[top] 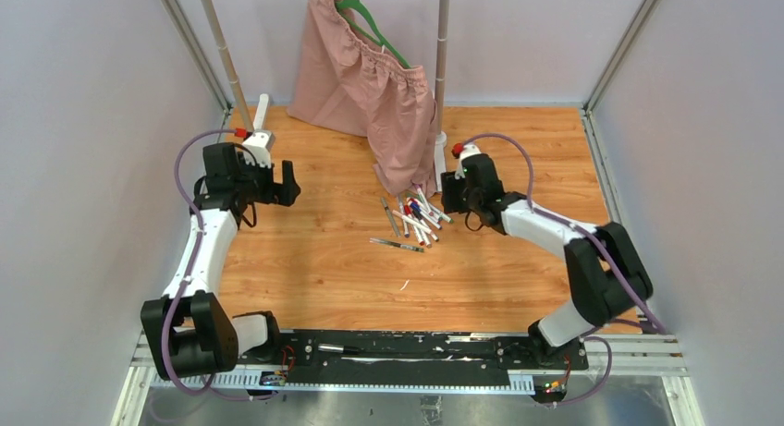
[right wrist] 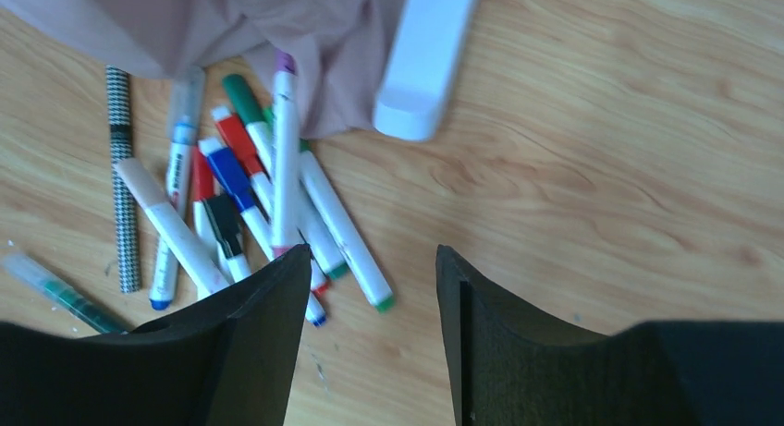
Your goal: Open the pen caps
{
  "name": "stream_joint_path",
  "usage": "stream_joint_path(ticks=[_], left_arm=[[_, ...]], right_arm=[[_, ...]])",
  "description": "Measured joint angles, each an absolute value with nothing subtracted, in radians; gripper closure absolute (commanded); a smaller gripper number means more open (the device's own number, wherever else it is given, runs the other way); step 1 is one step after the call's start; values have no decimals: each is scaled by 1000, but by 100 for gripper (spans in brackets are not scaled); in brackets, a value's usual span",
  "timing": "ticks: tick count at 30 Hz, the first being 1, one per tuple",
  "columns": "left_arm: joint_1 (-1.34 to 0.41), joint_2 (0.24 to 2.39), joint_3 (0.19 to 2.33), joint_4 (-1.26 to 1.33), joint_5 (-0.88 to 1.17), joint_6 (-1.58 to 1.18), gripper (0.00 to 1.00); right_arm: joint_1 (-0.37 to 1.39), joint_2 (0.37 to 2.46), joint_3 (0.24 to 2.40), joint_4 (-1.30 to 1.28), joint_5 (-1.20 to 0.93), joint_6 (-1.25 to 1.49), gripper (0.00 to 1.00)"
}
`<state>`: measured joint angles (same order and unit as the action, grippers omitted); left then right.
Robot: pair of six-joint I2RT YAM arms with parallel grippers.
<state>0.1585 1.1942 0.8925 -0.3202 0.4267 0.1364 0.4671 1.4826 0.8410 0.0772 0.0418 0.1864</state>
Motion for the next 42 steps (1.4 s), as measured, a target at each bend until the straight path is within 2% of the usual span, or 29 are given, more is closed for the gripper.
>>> stream_joint_path(ticks=[10, 14, 20, 30, 32, 42], left_arm=[[160, 1163, 892, -501, 451, 207, 0], [160, 1152, 892, -522, 461, 216, 0], [161, 1130, 890, -525, 488, 218, 0], [161, 1089, 884, -531, 509, 228, 0], [161, 1080, 884, -535, 516, 228, 0], [161, 1004, 859, -550, 617, 240, 0]], right_arm=[[506, 1722, 997, 170, -127, 159, 49], [530, 1770, 1018, 189, -145, 159, 60], [548, 1862, 1058, 203, -149, 164, 67], [548, 1854, 1048, 214, -142, 173, 91], [548, 1831, 1024, 217, -143, 182, 99], [566, 1581, 877, 218, -150, 207, 100]])
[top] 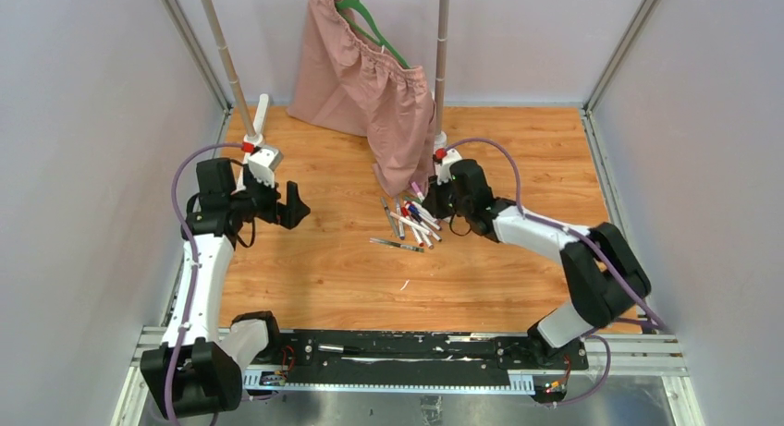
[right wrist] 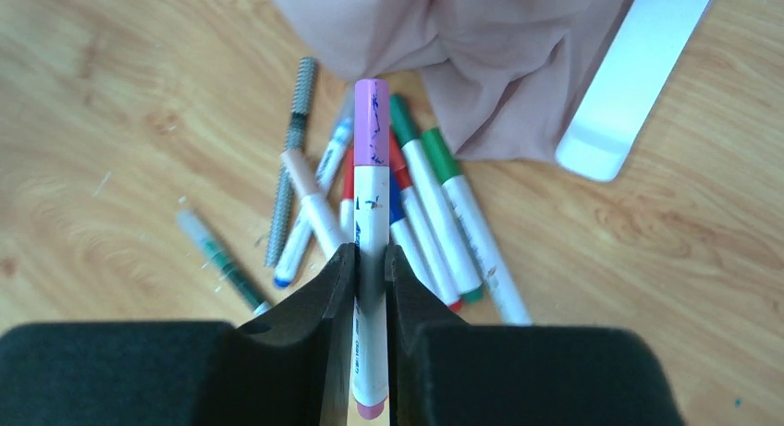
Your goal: Open the pen caps
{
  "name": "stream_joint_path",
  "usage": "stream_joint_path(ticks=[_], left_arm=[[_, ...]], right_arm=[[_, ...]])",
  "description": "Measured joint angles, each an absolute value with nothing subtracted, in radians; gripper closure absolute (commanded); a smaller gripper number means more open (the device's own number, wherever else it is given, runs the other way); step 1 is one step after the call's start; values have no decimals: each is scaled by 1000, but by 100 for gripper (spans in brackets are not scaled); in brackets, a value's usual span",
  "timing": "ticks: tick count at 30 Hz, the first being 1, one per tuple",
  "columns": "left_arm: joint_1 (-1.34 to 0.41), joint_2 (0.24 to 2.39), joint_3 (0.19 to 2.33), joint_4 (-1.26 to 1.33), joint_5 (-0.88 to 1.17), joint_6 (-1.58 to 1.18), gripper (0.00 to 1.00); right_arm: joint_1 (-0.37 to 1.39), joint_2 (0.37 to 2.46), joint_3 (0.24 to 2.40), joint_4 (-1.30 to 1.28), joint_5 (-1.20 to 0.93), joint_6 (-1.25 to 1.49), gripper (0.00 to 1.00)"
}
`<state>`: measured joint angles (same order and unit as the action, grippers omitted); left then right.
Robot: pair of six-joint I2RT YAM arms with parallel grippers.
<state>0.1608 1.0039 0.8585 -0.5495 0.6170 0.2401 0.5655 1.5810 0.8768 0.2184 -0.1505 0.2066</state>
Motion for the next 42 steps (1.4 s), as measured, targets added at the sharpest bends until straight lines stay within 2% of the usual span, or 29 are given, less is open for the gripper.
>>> stream_joint_path(ticks=[8, 13, 17, 23, 27, 35, 42], left_arm=[[141, 928, 836, -564, 756, 350, 0], [-19, 836, 824, -606, 726, 514, 0], [-107, 766, 824, -694, 724, 676, 0], [-168, 626, 824, -825, 730, 965, 0], [-210, 615, 826, -847, 738, 1063, 3], [-363, 655, 815, -870, 670, 1209, 11], [-396, 723, 802, -870, 599, 1310, 24]], right_arm=[[681, 1264, 643, 196, -142, 268, 100], [758, 1182, 615, 146, -170, 297, 100], [789, 1247, 725, 93, -272, 304, 100], [850, 1409, 1002, 3, -460, 300, 100], [880, 1490, 1118, -33, -545, 300, 100], [925, 1604, 1216, -91, -664, 304, 100], [939, 1628, 1238, -98, -711, 321, 100]])
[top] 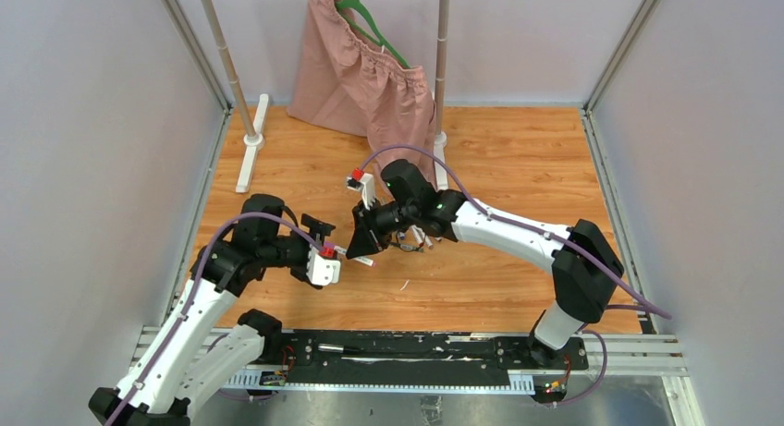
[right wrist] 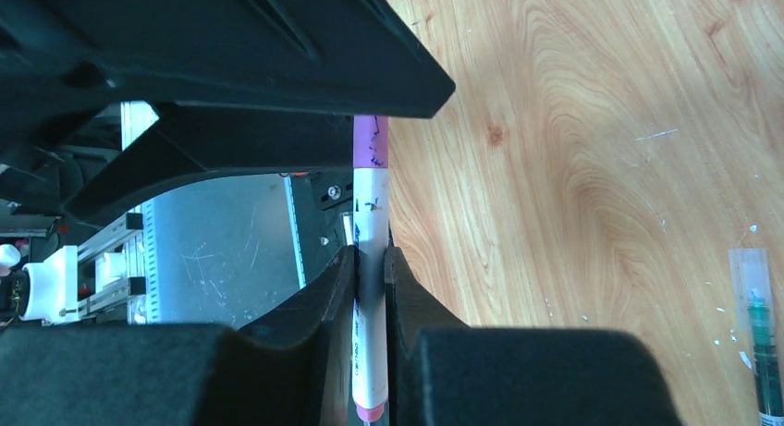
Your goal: Open the pen caps
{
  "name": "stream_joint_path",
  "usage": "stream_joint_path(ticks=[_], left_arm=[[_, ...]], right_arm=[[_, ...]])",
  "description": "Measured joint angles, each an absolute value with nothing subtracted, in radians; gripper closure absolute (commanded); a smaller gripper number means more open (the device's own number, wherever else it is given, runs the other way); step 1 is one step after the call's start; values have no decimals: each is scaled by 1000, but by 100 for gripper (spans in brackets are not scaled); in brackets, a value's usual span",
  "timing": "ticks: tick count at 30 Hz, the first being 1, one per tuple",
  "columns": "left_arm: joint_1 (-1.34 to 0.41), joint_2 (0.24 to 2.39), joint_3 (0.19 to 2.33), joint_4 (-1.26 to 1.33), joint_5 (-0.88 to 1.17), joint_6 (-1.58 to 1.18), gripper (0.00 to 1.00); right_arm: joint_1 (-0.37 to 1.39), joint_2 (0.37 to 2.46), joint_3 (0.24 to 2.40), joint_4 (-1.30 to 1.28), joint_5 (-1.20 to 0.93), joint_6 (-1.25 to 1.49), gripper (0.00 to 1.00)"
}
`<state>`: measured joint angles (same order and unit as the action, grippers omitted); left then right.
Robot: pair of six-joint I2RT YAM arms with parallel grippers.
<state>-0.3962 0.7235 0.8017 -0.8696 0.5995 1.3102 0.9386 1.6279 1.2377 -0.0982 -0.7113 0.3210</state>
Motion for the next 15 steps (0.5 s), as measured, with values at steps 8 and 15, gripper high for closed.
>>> stream_joint_path(ticks=[8, 15], left_arm=[[-416, 738, 793, -871, 548, 1367, 52], [-455, 744, 793, -870, 527, 1392, 84]], right_arm=[[940, 1628, 1248, -99, -733, 331, 100], [941, 1633, 1250, -99, -735, 344, 99]])
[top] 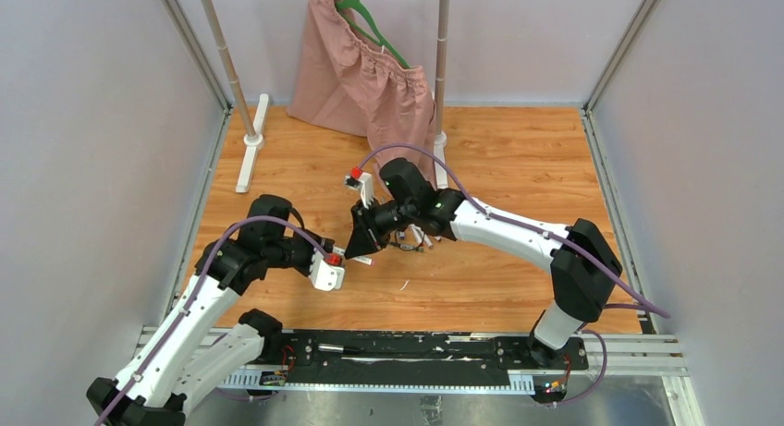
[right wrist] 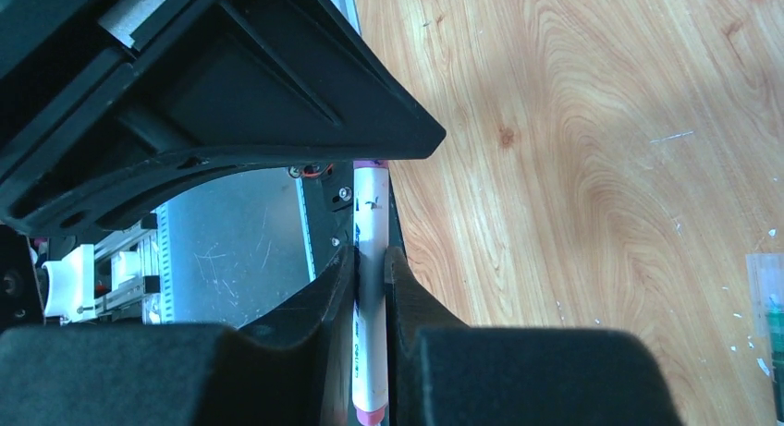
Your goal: Open the pen caps
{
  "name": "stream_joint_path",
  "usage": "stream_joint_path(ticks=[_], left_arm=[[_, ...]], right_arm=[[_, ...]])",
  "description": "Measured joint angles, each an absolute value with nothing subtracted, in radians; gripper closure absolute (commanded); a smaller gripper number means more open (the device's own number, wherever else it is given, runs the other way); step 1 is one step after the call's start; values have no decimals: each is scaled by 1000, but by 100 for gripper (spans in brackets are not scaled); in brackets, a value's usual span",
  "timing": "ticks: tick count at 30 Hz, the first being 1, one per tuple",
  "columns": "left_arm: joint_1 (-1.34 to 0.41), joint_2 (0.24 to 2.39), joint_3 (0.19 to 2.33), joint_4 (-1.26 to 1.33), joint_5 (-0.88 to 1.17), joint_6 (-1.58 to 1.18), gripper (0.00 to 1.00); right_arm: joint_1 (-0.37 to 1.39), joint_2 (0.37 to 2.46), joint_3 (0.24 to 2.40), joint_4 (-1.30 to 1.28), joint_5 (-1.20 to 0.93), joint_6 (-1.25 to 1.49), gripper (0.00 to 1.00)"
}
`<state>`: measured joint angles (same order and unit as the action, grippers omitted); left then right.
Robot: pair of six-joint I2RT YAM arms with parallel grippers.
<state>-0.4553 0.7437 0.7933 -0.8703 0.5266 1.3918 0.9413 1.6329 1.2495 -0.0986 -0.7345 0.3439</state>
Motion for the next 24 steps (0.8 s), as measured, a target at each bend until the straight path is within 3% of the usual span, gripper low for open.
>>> stream_joint_path(ticks=[3, 6, 24], left_arm=[[-457, 751, 794, -881, 512, 1402, 94], [-459, 755, 794, -882, 504, 1398, 99], [-463, 805, 836, -831, 493, 1182, 100]], right_arm=[[941, 1642, 1262, -105, -733, 347, 73], [941, 1652, 1267, -105, -726, 361, 61], [941, 1673, 1207, 110, -720, 519, 65]])
